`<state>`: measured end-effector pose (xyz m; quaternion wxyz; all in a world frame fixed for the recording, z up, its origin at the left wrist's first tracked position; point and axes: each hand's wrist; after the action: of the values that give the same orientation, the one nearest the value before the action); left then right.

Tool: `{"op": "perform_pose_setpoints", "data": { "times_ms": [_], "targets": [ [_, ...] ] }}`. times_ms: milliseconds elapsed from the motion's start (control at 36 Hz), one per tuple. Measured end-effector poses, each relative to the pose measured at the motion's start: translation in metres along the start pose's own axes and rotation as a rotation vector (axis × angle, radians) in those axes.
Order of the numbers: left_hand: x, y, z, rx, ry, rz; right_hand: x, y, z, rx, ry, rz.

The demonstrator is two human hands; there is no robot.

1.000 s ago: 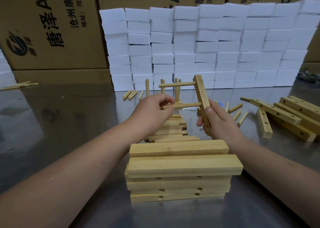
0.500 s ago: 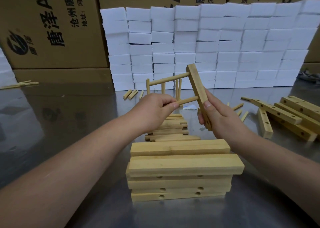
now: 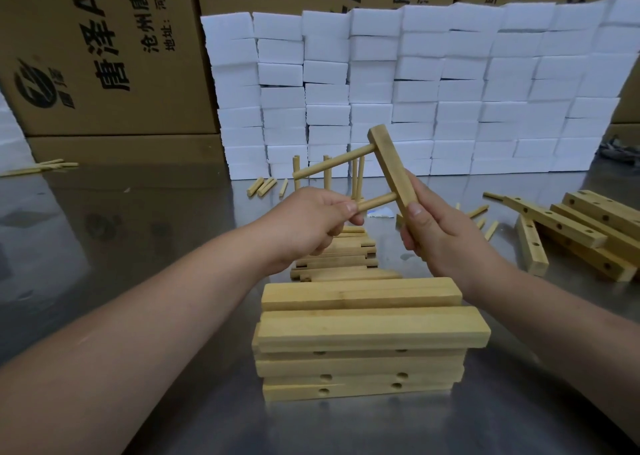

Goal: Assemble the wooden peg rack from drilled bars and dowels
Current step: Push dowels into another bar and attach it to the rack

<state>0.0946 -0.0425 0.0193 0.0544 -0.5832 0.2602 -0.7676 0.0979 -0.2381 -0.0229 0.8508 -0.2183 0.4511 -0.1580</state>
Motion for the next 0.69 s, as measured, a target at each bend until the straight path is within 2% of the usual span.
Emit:
{"op": "perform_pose_setpoints", "data": {
  "times_ms": [222,472,583,694],
  "targets": [
    [0.0,-0.003,0.001,-0.074,-0.054,-0.147,0.0,0.0,0.001,-0.01,-0.012,-0.006],
    [0.002,-0.004,0.009,0.084,-0.031,-0.077,-0.002,0.013,-0.001,0.059,0.011,0.107],
    [-0.003,-0.008,0.012,0.15,-0.148,-0.06,0.003,0.014,-0.001,0.115,0.185,0.174],
    [-0.014,-0.008,0.013,0.17,-0.157,0.156,0.006,0.008,0.004,0.227,0.424,0.238]
  ]
}}
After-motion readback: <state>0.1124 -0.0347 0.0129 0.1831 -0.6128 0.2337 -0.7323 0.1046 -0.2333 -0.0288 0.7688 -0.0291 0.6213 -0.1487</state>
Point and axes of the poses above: each hand's wrist, its own z-axis towards the middle knuckle, its own y-axis out of the palm, x = y × z, and after that the axes turned 2 degrees about y, right-handed
